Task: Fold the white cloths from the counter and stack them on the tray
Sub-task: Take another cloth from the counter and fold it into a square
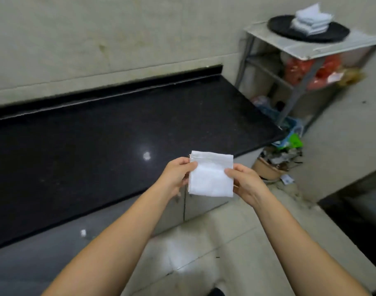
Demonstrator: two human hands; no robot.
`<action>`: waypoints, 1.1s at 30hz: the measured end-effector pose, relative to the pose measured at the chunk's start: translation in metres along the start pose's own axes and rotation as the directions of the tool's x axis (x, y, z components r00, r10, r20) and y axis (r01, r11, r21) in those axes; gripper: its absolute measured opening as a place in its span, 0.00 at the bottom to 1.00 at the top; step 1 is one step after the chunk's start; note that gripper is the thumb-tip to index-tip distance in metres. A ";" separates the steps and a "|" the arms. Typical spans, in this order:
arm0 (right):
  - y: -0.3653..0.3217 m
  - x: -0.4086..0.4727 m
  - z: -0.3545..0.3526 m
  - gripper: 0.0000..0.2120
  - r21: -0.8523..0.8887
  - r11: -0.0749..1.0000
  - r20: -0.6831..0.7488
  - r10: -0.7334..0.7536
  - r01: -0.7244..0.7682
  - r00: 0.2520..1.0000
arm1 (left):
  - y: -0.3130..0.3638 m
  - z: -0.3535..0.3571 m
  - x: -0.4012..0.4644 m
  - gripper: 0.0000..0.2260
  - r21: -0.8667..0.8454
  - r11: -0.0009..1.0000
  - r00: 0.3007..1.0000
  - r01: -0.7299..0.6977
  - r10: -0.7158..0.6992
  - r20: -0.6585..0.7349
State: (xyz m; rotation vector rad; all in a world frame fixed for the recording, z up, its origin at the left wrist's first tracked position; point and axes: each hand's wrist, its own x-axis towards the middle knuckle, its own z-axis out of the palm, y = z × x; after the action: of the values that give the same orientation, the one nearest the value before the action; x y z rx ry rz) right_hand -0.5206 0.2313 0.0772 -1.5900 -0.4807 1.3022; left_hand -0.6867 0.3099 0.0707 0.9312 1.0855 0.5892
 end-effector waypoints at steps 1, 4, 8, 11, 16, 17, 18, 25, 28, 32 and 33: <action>-0.007 0.002 -0.034 0.06 0.004 1.000 -0.040 -0.012 0.012 0.999 | -0.001 0.035 0.010 0.03 0.009 1.000 0.999 0.008 -0.008 0.034; -0.030 0.006 -0.126 0.08 0.036 0.997 -0.124 -0.056 0.061 0.991 | 0.001 0.132 0.034 0.03 0.029 0.999 0.991 0.024 -0.027 0.130; -0.060 0.017 -0.216 0.07 0.054 0.992 -0.198 -0.098 0.110 0.975 | 0.014 0.227 0.063 0.05 0.082 0.997 0.979 -0.012 -0.004 0.203; -0.080 0.034 -0.259 0.07 0.067 0.989 -0.232 -0.114 0.133 0.966 | 0.028 0.277 0.090 0.04 0.117 0.993 0.970 -0.034 0.005 0.242; -0.132 0.089 -0.325 0.06 0.093 0.977 -0.276 -0.159 0.190 0.948 | 0.068 0.357 0.149 0.01 0.124 0.987 0.955 -0.098 0.059 0.290; -0.146 0.104 -0.338 0.06 0.073 0.976 -0.274 -0.181 0.208 0.945 | 0.076 0.371 0.163 0.01 0.124 0.985 0.952 -0.120 0.079 0.295; -0.160 0.120 -0.351 0.06 0.059 0.971 -0.268 -0.207 0.230 0.941 | 0.085 0.385 0.178 0.02 0.124 0.981 0.949 -0.148 0.105 0.296; -0.290 0.228 -0.415 0.07 0.027 0.943 -0.184 -0.321 0.331 0.929 | 0.191 0.469 0.274 0.06 0.116 0.914 0.890 -0.389 0.340 0.302; -0.351 0.269 -0.432 0.05 0.001 0.919 -0.164 -0.389 0.394 0.907 | 0.243 0.496 0.304 0.05 0.065 0.907 0.883 -0.415 0.385 0.270; -0.420 0.326 -0.436 0.05 -0.071 0.882 -0.109 -0.471 0.466 0.875 | 0.293 0.513 0.352 0.06 0.040 0.906 0.896 -0.421 0.408 0.177; -0.436 0.344 -0.435 0.06 -0.089 0.874 -0.088 -0.485 0.478 0.870 | 0.305 0.516 0.363 0.06 0.034 0.903 0.895 -0.428 0.418 0.159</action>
State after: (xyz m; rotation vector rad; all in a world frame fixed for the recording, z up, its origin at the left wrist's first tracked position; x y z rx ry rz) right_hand 0.1071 0.5037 0.2497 -1.4577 -0.8016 0.8217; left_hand -0.0627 0.5759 0.2461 1.2664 0.7730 0.8290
